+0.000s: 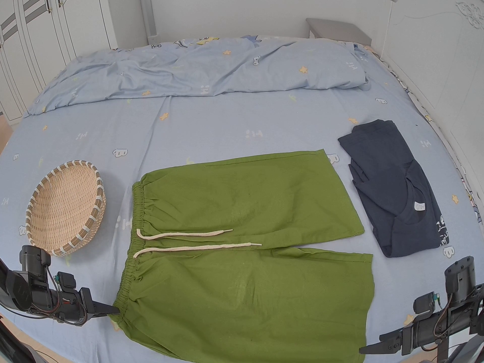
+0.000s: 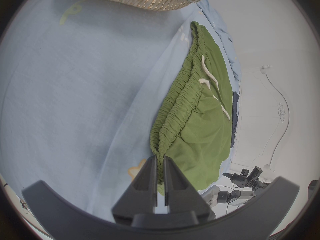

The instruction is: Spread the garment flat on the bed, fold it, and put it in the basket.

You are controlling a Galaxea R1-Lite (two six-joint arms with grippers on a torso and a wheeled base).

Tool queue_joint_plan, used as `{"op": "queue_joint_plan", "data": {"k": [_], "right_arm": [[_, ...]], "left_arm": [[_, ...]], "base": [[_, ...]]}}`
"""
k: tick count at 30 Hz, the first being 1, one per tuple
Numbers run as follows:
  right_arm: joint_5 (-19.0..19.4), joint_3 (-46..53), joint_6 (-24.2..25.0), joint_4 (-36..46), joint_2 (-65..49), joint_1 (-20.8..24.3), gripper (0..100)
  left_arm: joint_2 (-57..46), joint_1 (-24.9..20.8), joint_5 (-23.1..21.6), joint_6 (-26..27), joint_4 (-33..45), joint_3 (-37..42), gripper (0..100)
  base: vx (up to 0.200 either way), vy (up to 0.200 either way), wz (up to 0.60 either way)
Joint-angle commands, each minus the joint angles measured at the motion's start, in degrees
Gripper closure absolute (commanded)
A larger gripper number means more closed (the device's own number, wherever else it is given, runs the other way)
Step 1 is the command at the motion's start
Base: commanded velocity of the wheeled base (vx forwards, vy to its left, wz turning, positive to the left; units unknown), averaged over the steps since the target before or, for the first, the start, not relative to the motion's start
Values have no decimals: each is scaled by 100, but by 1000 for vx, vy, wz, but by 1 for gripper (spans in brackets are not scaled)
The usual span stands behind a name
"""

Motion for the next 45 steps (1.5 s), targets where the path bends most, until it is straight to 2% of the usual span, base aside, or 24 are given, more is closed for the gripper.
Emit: {"op": "queue_joint_plan", "data": {"k": [1, 4, 5, 8, 14, 19, 27, 34, 45], "right_arm": [[5, 121, -78, 17, 585, 233, 0], [5, 121, -218, 8, 901, 242, 0], [5, 121, -464, -36, 1183, 242, 0], [5, 121, -640, -176, 1525, 242, 0], [14, 121, -658, -229, 1754, 251, 0], [32, 121, -649, -291, 1763, 453, 0], [418, 121, -649, -616, 1851, 541, 0], [410, 121, -658, -967, 2308, 593, 0], [427, 121, -623, -1029, 2343, 699, 0]], "left_arm": [[28, -31, -29, 0, -1, 51, 100], [37, -31, -29, 0, -1, 51, 100], [10, -39, -37, 0, -10, 60, 100], [1, -31, -29, -8, -27, 78, 100], [28, -39, -37, 0, -36, 87, 100], [37, -22, -37, 0, -124, 95, 100], [54, 40, -37, 0, -194, 104, 100], [-7, 40, -37, -8, -194, 148, 100], [54, 48, -37, -8, -203, 113, 100]], "base": [[0, 0, 0], [0, 0, 0], [0, 0, 0], [0, 0, 0], [0, 0, 0], [0, 0, 0], [0, 0, 0], [0, 0, 0], [0, 0, 0]]}}
